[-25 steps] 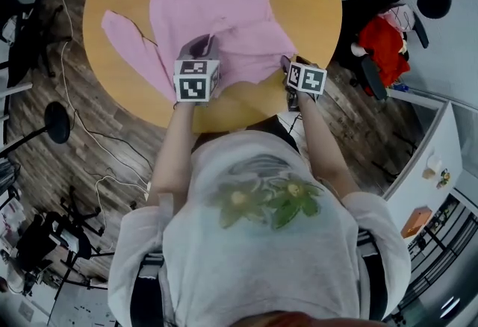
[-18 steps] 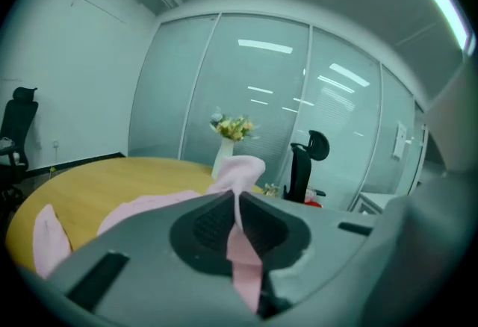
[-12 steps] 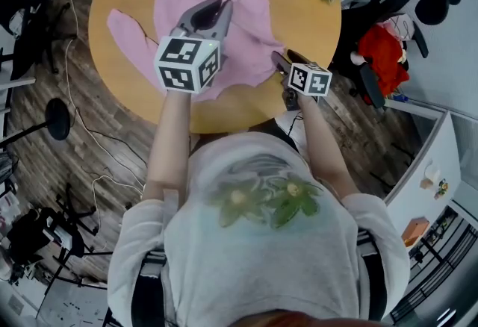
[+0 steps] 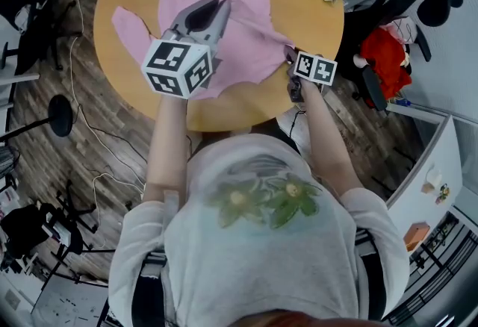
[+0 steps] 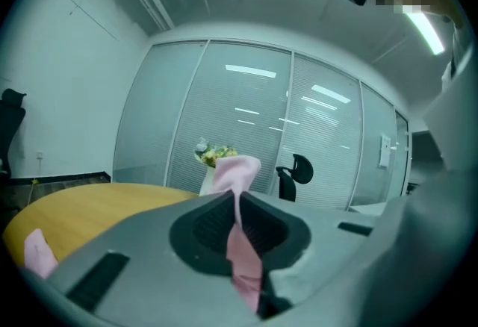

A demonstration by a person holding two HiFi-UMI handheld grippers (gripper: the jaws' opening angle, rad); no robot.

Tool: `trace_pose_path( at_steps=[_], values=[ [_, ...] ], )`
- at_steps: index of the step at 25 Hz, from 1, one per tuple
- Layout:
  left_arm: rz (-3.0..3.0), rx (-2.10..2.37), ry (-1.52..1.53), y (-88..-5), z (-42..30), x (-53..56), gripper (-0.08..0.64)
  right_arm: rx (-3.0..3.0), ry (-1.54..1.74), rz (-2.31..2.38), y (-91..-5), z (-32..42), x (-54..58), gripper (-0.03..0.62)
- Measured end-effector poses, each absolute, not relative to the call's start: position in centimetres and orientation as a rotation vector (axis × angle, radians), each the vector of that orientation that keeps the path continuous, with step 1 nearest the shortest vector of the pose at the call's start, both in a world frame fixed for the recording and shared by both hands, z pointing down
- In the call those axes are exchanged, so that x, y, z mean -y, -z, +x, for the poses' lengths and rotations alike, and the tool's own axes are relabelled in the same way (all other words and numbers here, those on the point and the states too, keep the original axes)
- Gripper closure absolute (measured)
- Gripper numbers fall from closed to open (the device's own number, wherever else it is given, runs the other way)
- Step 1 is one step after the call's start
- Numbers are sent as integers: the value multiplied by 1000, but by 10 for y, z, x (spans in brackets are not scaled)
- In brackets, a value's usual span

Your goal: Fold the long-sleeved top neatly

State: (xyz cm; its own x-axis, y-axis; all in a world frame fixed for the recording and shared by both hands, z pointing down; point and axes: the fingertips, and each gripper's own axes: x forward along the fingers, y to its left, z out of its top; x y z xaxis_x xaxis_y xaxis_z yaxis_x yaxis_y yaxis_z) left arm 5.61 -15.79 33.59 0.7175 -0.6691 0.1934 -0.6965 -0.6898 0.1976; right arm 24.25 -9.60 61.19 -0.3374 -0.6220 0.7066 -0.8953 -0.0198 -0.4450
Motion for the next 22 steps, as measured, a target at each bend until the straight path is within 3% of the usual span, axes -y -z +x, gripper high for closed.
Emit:
trace_pose_path(
  at_steps=[6,10,14,22],
  values=[
    [2570,1121,-271,-392,20,146,534,1678,-1073,1851,-601,282,43,537],
    [2287,1214,-600,-519,-30,121,534,1565,-1248,1729,-646,272,8,532],
    [2028,1216,-765,-619,-66,89,534,1550,-1291,1646,-657,268,-6,468],
    [1864,1305,-667,-624,-91,95,494,1644,-1245,1512,-653,264,-1,456]
  ],
)
